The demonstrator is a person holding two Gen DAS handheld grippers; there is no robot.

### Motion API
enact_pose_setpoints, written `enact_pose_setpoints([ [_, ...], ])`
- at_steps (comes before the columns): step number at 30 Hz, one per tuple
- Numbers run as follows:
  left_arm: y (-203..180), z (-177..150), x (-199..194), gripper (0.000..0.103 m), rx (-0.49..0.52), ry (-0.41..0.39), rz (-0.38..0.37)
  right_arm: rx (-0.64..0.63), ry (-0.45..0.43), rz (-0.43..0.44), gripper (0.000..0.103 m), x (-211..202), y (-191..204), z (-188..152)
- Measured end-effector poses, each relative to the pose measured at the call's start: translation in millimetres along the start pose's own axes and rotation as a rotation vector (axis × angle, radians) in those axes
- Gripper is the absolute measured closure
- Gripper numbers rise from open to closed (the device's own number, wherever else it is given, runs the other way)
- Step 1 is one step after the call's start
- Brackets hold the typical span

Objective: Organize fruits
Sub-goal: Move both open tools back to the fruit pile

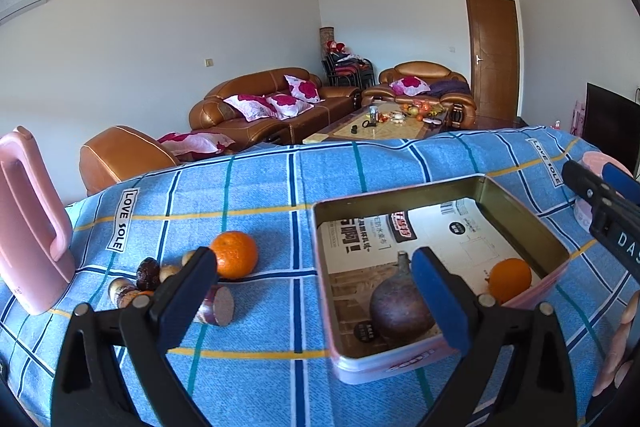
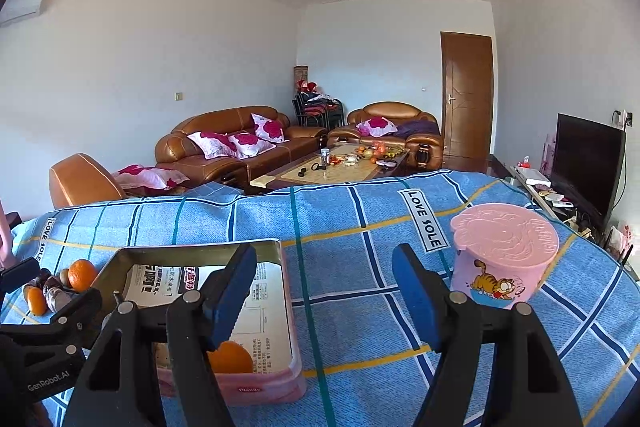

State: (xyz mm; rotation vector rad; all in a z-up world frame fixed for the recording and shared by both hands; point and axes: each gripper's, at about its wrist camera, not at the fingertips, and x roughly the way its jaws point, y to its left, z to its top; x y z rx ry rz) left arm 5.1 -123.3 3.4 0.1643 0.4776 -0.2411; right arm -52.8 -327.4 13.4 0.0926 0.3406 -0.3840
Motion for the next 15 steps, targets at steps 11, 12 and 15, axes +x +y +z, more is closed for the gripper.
enact_pose_setpoints([
  [11,51,-6,1,0.003,-0.068,0.016,0.034,-0.016,0.033,0.018,0.031,-7,25,-5],
  [12,54,-6,2,0.003,-0.072,0.018,0.037,-0.010,0.040,0.026,0.031,-7,28,-6],
  [15,65,-8,2,0.003,-0.076,0.019,0.048,-0.014,0.055,0.053,0.031,-9,41,-8],
])
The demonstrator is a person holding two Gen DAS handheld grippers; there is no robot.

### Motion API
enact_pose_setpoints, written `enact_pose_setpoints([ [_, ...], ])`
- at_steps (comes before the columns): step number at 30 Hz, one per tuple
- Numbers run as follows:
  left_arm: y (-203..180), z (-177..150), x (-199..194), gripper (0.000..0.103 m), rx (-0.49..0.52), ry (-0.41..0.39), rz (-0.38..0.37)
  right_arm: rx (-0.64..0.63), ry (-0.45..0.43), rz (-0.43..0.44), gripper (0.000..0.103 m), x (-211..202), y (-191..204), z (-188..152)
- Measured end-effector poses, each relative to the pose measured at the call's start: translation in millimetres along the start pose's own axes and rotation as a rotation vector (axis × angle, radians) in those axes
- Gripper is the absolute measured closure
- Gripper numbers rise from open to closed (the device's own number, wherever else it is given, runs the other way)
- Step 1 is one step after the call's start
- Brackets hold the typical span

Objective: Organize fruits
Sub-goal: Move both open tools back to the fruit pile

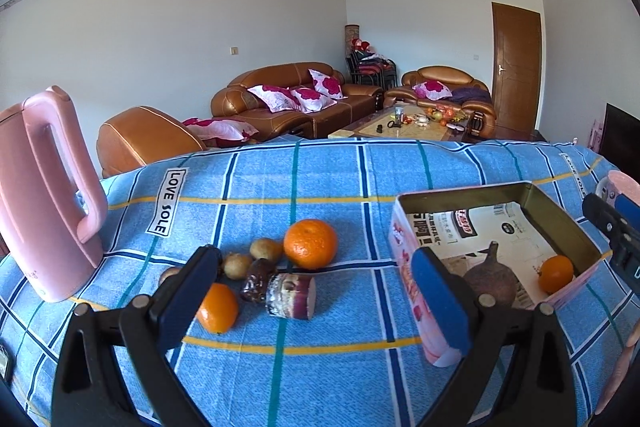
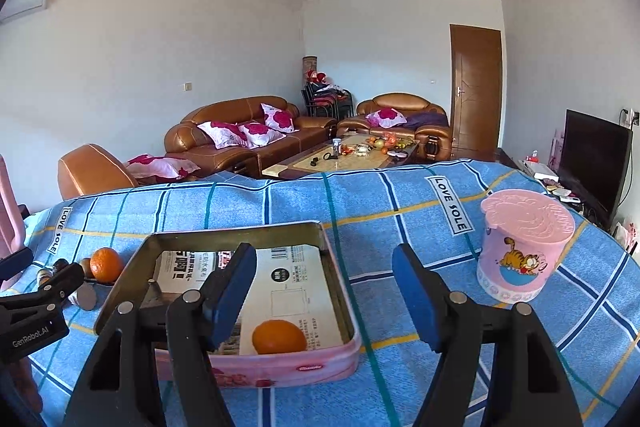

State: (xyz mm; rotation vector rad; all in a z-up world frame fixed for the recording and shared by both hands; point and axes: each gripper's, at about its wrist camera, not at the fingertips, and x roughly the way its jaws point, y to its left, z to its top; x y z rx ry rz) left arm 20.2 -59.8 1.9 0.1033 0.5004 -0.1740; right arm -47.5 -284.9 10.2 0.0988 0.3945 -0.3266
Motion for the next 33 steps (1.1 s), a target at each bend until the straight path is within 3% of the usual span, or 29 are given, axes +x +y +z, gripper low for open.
enact_pose_setpoints([
  [12,55,-1,5,0.001,-0.040,0.012,0.065,-0.078,0.019,0.132,0.031,-4,78,-6],
  [18,93,0,11,0.001,-0.028,0.022,0.160,-0.116,0.044,0.203,0.031,-2,115,-10],
  [23,136,1,20,0.001,-0.086,0.060,0.232,-0.163,0.064,0.265,0.031,-1,140,-12],
  [28,163,-4,28,0.001,-0.103,0.105,0.291,-0.229,0.124,0.301,0.031,4,173,-18],
  [33,177,-7,29,0.001,-0.152,0.129,0.285,-0.280,0.180,0.343,0.031,15,201,-23],
])
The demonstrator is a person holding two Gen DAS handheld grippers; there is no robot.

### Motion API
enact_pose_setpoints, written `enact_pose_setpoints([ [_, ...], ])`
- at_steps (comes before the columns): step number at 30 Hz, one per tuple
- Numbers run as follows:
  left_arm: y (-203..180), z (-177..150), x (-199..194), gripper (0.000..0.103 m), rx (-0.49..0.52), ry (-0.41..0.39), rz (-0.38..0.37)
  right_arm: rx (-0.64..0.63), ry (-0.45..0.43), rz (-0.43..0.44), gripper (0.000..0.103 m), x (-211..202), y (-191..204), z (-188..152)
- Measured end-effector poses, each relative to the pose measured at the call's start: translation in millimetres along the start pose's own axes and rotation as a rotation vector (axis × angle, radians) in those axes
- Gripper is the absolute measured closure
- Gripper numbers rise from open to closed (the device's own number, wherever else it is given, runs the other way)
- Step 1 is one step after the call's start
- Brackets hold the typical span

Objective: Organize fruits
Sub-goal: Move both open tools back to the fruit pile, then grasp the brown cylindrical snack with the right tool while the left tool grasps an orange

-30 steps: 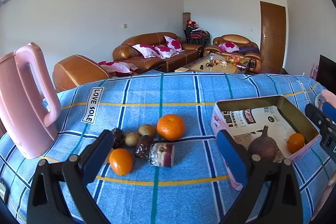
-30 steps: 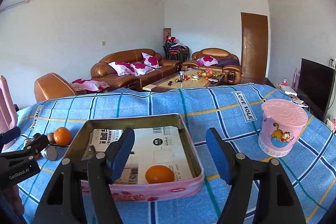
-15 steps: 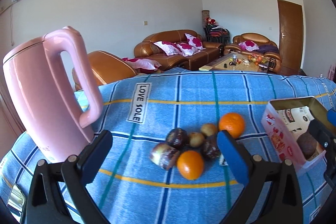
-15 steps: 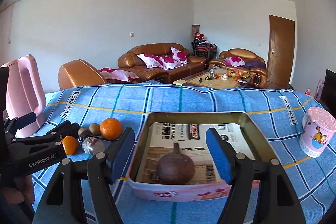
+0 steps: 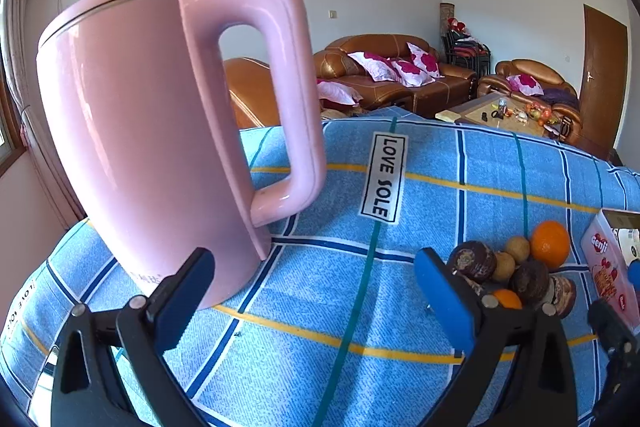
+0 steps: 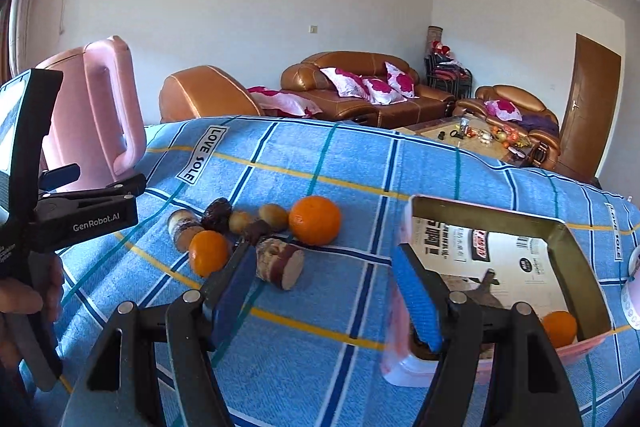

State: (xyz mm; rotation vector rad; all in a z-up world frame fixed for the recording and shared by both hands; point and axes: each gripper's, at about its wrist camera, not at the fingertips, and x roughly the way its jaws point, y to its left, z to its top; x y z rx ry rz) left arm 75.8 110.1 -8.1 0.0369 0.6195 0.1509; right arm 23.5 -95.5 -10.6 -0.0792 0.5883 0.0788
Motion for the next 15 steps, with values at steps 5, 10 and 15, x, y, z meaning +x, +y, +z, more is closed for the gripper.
enact_pose_setpoints([
  [5,-5,-2,1,0.001,0.035,0.008,0.018,-0.049,0.102,0.047,0.035,26,19,5],
  [10,-2,0,2,0.001,0.028,0.019,0.009,-0.067,0.220,0.016,0.038,58,28,9],
  [15,6,3,2,0.001,-0.001,0.024,-0.017,-0.017,0.303,0.068,0.057,77,23,8],
])
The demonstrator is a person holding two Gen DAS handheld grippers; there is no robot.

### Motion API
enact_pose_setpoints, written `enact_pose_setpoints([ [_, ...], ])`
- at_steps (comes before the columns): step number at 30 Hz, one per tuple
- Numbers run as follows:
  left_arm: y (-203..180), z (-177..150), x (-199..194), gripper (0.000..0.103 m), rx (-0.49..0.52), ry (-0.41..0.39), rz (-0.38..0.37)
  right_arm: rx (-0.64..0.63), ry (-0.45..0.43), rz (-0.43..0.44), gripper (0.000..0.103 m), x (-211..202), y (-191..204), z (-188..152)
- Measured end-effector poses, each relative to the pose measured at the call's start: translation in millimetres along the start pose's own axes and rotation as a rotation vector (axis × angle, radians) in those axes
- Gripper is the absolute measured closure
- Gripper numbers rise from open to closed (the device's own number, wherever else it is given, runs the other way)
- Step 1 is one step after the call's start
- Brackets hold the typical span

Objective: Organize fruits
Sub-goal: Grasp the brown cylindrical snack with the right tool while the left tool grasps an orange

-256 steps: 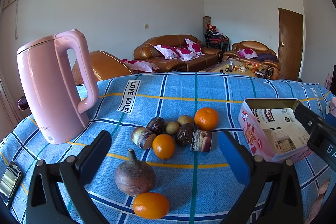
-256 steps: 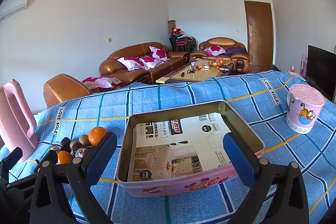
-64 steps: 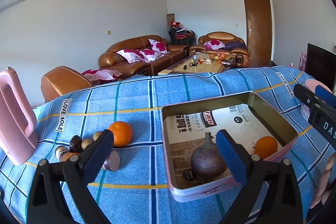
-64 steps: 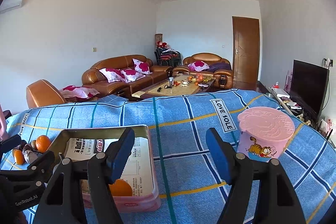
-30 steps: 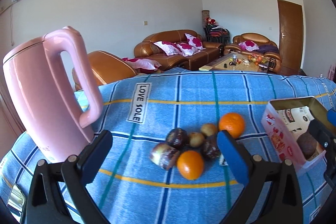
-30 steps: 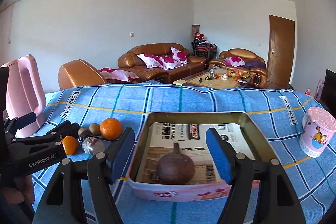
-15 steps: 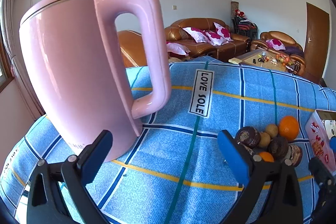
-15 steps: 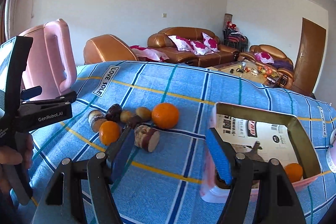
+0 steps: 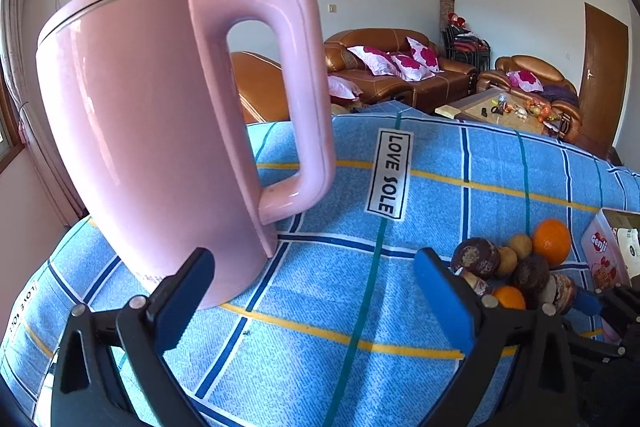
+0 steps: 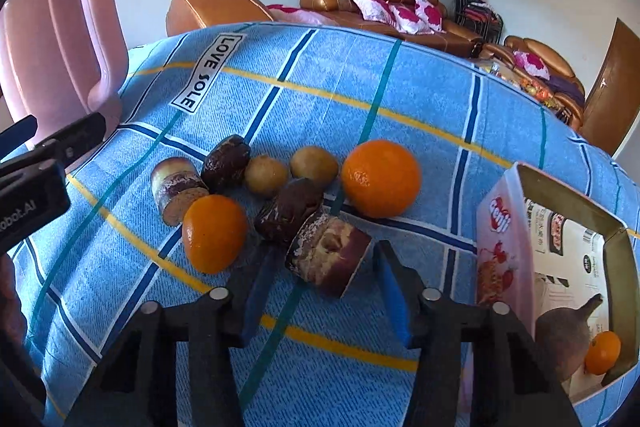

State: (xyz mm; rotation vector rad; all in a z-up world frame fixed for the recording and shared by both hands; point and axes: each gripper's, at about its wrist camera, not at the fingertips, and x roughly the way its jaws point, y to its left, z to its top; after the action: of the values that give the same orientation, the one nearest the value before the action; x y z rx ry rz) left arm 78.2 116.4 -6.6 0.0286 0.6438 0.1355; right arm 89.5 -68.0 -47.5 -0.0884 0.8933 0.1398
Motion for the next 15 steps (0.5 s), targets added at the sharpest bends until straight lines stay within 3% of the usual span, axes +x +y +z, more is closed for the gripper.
enact_pose_setpoints([
  [1,0,0,0,0.001,-0.005,0.001,-0.012,0.008,-0.001,0.009,0.061,-1,-2,-1],
  [5,-2,0,-4,0.003,-0.016,0.007,-0.103,0.010,-0.021,0.052,0.061,-11,-3,-10],
  [7,-6,0,-8,0.013,-0.011,0.004,-0.163,0.024,-0.067,0.059,0.061,-24,-4,-17],
  [10,-16,0,-13,0.018,0.021,0.007,-0.261,0.023,-0.154,0.056,0.061,-47,-4,-27],
  [12,-25,-1,-16,0.021,0.037,0.025,-0.350,0.012,-0.205,0.027,0.061,-60,-6,-33],
  [15,-40,-5,-17,0.034,0.062,0.075,-0.475,0.007,-0.263,-0.022,0.061,-77,-14,-43],
])
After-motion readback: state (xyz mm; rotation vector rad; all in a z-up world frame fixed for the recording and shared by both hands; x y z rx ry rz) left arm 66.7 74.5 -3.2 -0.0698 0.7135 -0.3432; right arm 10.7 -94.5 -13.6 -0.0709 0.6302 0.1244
